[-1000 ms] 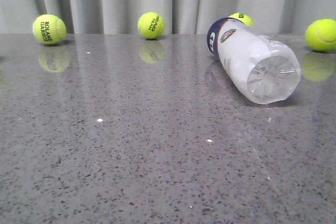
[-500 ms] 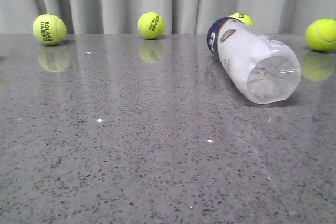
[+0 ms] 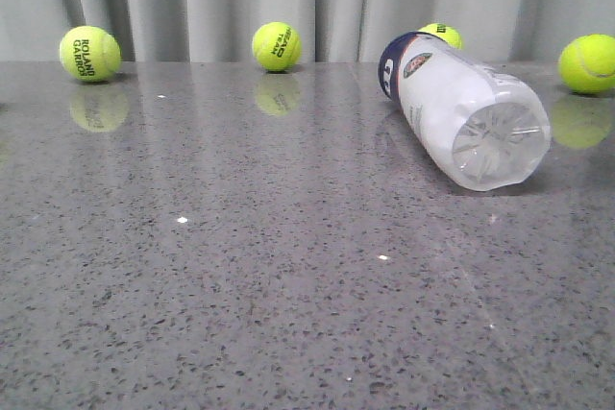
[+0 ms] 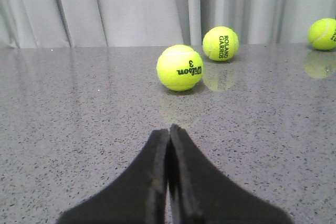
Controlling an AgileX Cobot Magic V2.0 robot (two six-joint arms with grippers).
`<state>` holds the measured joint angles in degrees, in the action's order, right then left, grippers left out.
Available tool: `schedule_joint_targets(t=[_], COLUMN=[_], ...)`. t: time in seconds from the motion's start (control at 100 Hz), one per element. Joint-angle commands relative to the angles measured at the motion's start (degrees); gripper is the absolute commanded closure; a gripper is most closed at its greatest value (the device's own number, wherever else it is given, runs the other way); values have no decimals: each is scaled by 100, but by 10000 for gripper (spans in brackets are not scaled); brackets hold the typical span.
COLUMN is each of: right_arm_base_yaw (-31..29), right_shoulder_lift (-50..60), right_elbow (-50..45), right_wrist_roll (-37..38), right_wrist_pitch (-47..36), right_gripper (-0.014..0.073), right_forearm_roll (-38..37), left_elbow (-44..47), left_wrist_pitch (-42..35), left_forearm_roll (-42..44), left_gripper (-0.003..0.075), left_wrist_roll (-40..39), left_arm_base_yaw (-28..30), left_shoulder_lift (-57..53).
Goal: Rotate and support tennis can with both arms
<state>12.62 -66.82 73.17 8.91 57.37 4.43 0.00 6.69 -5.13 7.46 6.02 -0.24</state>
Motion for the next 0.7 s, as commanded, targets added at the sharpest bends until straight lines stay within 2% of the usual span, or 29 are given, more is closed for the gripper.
schedule_joint_targets(t=[0.0, 0.22, 0.49, 0.69], right_arm_base_yaw=[177, 534, 762, 762], right_shoulder_lift=[-404, -1664, -2830, -3374], right_elbow=[567, 1633, 2568, 2812], right_wrist_roll=[-22, 109, 339, 392], right_wrist_pitch=[75, 904, 1218, 1228], right_gripper=[-17, -17, -17, -17], right_forearm_roll=[80, 80, 236, 280], left_elbow=[253, 253, 253, 253], left_wrist_pitch=[-432, -432, -432, -432], left_forearm_roll=[-10, -10, -10, -10], left_gripper=[740, 740, 740, 740], left_wrist_roll=[-58, -58, -58, -58], left_arm_base_yaw=[19, 19, 19, 19], left_shoulder_lift=[-188, -188, -188, -188])
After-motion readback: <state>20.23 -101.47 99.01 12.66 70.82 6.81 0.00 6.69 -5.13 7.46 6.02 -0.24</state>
